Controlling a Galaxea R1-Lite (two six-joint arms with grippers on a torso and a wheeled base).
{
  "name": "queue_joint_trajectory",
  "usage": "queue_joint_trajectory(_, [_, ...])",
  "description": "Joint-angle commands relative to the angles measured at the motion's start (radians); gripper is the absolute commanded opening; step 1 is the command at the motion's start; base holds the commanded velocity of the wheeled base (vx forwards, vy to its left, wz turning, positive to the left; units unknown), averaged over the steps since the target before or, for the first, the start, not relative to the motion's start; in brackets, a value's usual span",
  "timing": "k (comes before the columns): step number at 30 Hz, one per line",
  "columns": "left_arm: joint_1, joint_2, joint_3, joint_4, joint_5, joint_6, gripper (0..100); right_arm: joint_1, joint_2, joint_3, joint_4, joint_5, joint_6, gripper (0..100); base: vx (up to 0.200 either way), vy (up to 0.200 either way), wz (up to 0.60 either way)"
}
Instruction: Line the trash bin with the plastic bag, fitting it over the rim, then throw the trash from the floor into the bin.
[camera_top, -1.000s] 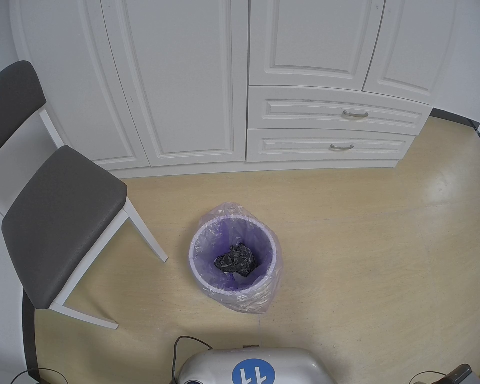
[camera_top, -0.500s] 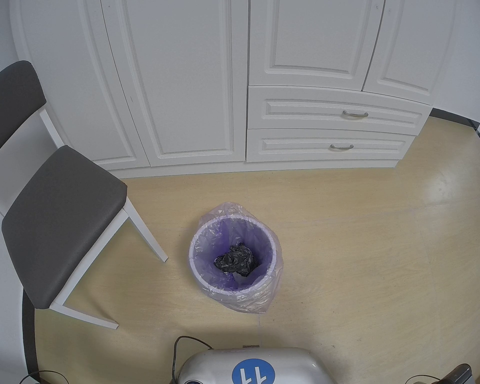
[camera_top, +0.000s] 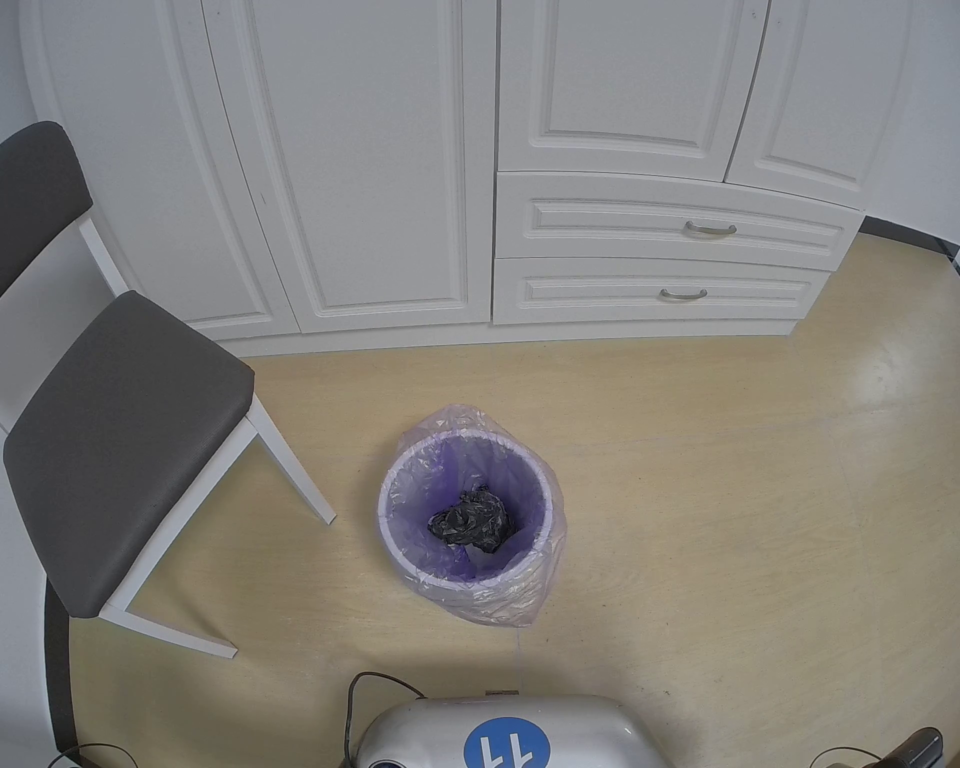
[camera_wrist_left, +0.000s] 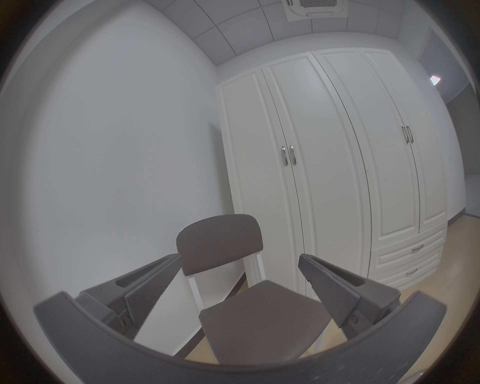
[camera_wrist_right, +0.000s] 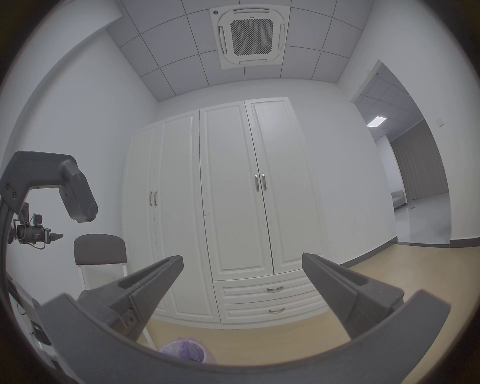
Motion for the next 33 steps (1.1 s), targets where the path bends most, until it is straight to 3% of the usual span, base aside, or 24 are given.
queue_joint_trajectory(1, [0.019, -0.046, -0.004, 0.031, -0.006, 0.000, 100, -0.013, -0.042, 0.027, 0.002, -0.005, 0.000, 100, 0.000, 0.000, 0.00])
queue_joint_trajectory(10, [0.053, -0.132, -0.001, 0.109, -0.024, -0.003, 100, -0.017, -0.054, 0.072, 0.002, -0.052, -0.010, 100, 0.000, 0.000, 0.00])
queue_joint_trajectory(17, [0.068, -0.178, 0.022, 0.144, -0.026, -0.022, 100, -0.017, -0.054, 0.119, 0.001, -0.126, -0.080, 100, 0.000, 0.000, 0.00])
queue_joint_trajectory(31, [0.028, -0.273, 0.129, 0.206, -0.066, -0.132, 100, -0.017, -0.054, 0.227, -0.002, -0.135, -0.126, 100, 0.000, 0.000, 0.00])
queue_joint_trajectory(33, [0.016, -0.305, 0.175, 0.206, -0.107, -0.141, 100, -0.019, -0.054, 0.228, -0.001, -0.143, -0.131, 100, 0.000, 0.000, 0.00])
